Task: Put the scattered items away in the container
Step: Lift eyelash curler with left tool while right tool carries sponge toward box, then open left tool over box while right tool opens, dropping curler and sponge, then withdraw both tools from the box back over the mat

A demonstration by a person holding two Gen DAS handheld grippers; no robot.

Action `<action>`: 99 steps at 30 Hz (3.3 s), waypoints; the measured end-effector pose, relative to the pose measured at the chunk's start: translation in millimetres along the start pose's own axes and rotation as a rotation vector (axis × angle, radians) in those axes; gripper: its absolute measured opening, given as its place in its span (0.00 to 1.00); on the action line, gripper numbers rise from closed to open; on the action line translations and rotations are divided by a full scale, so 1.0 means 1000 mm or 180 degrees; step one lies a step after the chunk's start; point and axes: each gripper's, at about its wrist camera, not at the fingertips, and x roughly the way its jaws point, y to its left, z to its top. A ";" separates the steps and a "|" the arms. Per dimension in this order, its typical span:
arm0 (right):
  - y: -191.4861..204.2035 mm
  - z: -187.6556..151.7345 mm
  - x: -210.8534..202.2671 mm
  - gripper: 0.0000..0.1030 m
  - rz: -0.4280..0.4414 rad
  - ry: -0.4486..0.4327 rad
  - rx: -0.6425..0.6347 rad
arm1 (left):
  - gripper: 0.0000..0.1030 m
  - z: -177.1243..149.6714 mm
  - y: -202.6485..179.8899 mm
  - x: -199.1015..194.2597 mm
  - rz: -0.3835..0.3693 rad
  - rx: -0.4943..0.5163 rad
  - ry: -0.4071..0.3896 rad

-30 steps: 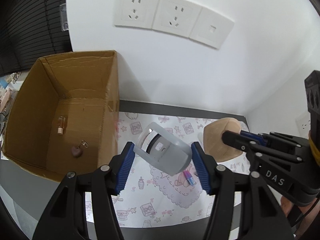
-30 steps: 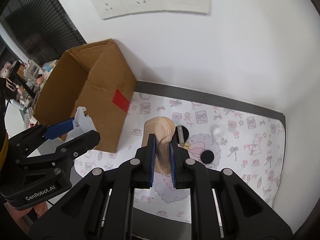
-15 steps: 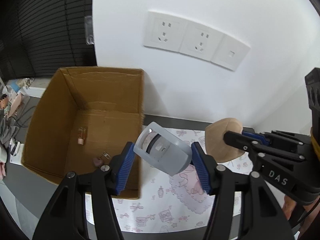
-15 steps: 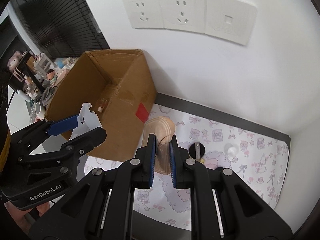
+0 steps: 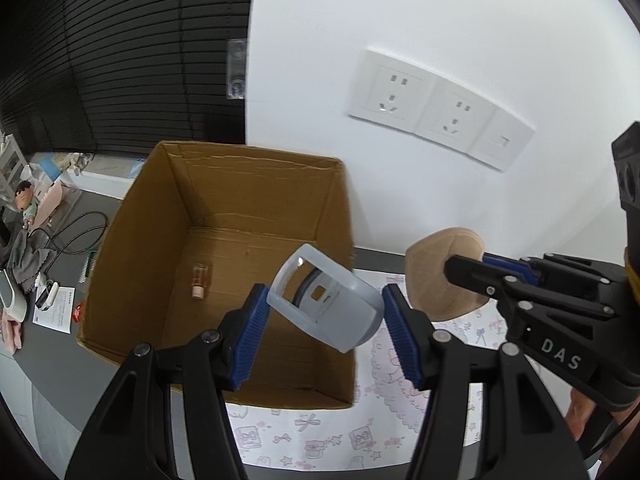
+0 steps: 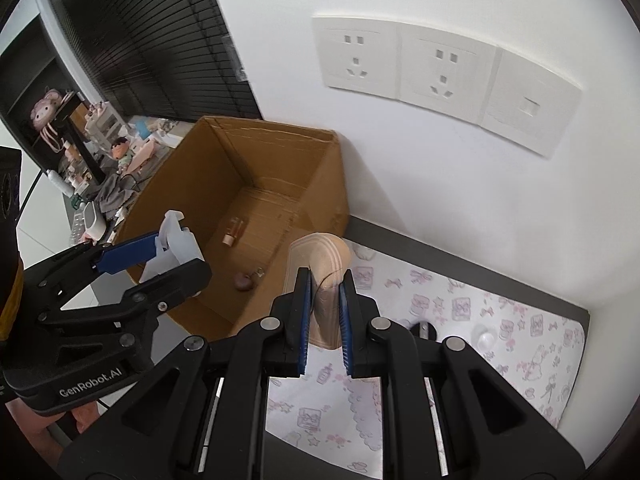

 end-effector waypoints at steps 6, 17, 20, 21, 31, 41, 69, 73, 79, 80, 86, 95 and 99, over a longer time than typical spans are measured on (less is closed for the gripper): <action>0.024 0.012 0.008 0.13 0.0055 0.0006 -0.0125 | 0.55 0.005 0.027 0.001 0.0069 -0.0102 -0.0019; 0.063 0.032 0.040 0.13 0.0127 0.0127 -0.0300 | 0.55 0.011 0.074 0.011 0.0139 -0.0303 -0.0004; 0.072 0.036 0.050 0.13 0.0146 0.0173 -0.0346 | 0.55 0.011 0.085 0.017 0.0157 -0.0337 0.0036; 0.075 0.038 0.055 0.13 0.0154 0.0189 -0.0362 | 0.55 0.011 0.088 0.019 0.0164 -0.0350 0.0048; 0.092 0.045 0.097 0.13 0.0203 0.0408 -0.0439 | 0.55 0.003 0.119 0.046 0.0204 -0.0522 0.0238; 0.092 0.046 0.118 0.22 0.0132 0.0535 -0.0440 | 0.56 0.000 0.129 0.059 0.0204 -0.0672 0.0393; 0.002 0.007 0.030 1.00 -0.0290 0.0063 0.0081 | 0.99 -0.007 0.064 0.006 0.0469 -0.0465 0.0043; -0.010 -0.005 0.018 1.00 -0.0311 0.0053 0.0122 | 0.99 -0.008 0.046 0.002 0.0448 -0.0407 0.0032; -0.027 -0.019 0.001 1.00 -0.0345 0.0007 0.0175 | 0.99 -0.008 0.016 0.001 0.0291 -0.0351 0.0026; -0.032 -0.021 -0.003 1.00 -0.0354 -0.0004 0.0192 | 0.99 -0.008 0.011 0.001 0.0265 -0.0339 0.0021; -0.060 -0.033 -0.025 1.00 -0.0510 -0.0038 0.0255 | 0.99 -0.006 -0.026 0.001 0.0130 -0.0196 0.0024; -0.099 -0.052 -0.049 1.00 -0.0666 -0.0098 0.0408 | 0.99 -0.013 -0.080 0.007 -0.0040 0.0026 0.0093; -0.111 -0.064 -0.055 1.00 -0.0724 -0.0080 0.0445 | 0.99 -0.015 -0.101 0.012 -0.0079 0.0123 0.0139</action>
